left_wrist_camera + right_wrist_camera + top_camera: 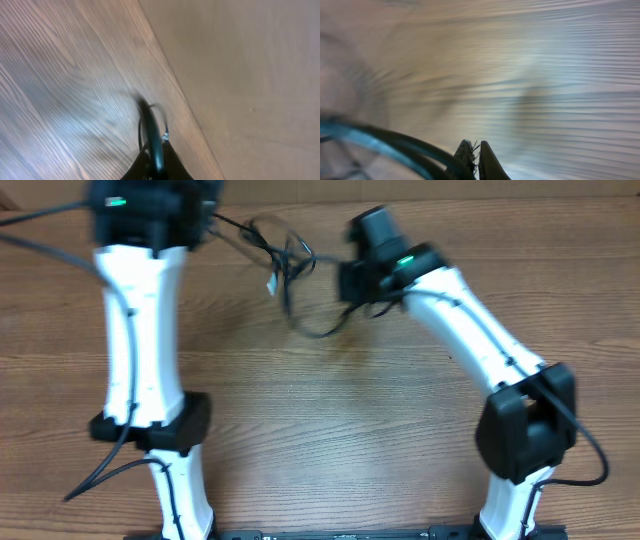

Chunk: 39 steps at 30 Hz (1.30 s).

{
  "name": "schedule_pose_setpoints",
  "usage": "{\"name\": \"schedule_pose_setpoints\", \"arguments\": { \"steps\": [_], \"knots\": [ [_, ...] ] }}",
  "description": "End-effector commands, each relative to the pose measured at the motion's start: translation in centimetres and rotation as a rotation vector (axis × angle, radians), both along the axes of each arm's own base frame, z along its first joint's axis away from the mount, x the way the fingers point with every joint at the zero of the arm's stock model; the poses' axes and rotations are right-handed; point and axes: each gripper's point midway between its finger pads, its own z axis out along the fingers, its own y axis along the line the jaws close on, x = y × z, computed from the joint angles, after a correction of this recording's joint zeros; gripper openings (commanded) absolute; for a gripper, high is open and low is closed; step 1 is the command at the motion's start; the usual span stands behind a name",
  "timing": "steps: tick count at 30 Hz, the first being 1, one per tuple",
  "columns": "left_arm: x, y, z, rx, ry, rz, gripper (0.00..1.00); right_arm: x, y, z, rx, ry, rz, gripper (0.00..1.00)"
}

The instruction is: Untangle cables

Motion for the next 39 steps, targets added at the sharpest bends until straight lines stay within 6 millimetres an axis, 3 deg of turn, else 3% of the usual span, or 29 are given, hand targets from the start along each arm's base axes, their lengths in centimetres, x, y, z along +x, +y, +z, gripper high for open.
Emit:
{"name": "schedule_pose_setpoints", "arguments": {
  "steps": [1,3,5,8,11,15,19,25,29,31,33,34,35,36,38,39],
  "knots": [
    [-3.7,5.5,5.8,0.037,-0.128,-0.079,0.04,2.0,-9.0,1.8,-0.026,-0.024,-0.15,0.04],
    [-4.6,7.9,5.5,-0.015,-0.114,-0.085,0.04,2.3,-12.8,1.7,-0.038,-0.012,-0.212,0.04],
    [-5.3,9.1,5.1,-0.042,-0.099,-0.098,0.04,2.3,-15.1,1.9,-0.035,-0.007,-0.245,0.04],
    [-5.9,10.5,4.9,-0.029,-0.084,-0.091,0.04,2.4,-17.8,2.3,-0.017,-0.013,-0.288,0.04],
    [-5.7,9.8,4.9,-0.024,-0.088,-0.112,0.04,2.2,-17.9,2.8,0.009,-0.018,-0.283,0.04],
    [-4.7,7.4,5.6,0.022,-0.116,-0.209,0.04,2.3,-16.4,6.4,0.001,-0.107,-0.218,0.04],
    [-3.8,4.4,6.1,0.09,-0.138,-0.315,0.04,1.5,-15.2,13.1,0.01,-0.225,-0.181,0.04],
    [-2.6,-1.2,7.5,0.255,-0.203,-0.529,0.04,-2.4,-10.6,23.4,0.037,-0.399,-0.041,0.04],
    [-2.5,-3.6,7.9,0.359,-0.216,-0.577,0.04,-5.7,-7.5,30.1,0.079,-0.546,0.04,0.04],
    [-2.6,-4.4,7.9,0.371,-0.215,-0.586,0.04,-6.8,-6.8,32.1,0.095,-0.592,0.062,0.04],
    [-2.7,-5.5,8.0,0.361,-0.224,-0.614,0.06,-7.3,-6.1,32.6,0.105,-0.603,0.076,0.04],
    [-2.7,-6.1,8.1,0.355,-0.232,-0.631,0.19,-7.5,-5.9,32.4,0.105,-0.595,0.082,0.19],
    [-2.8,-6.7,8.1,0.348,-0.24,-0.649,0.47,-7.6,-5.7,32.0,0.103,-0.578,0.087,0.57],
    [-2.9,-7.5,8.2,0.34,-0.249,-0.672,0.67,-7.7,-5.6,31.5,0.1,-0.56,0.091,0.98],
    [-3.1,-9.3,8.5,0.346,-0.278,-0.751,0.96,-7.9,-5.3,30.5,0.093,-0.519,0.1,1.0],
    [-3.3,-10.1,8.6,0.352,-0.29,-0.787,1.0,-8.0,-5.3,30.3,0.091,-0.511,0.102,1.0]
  ]
}}
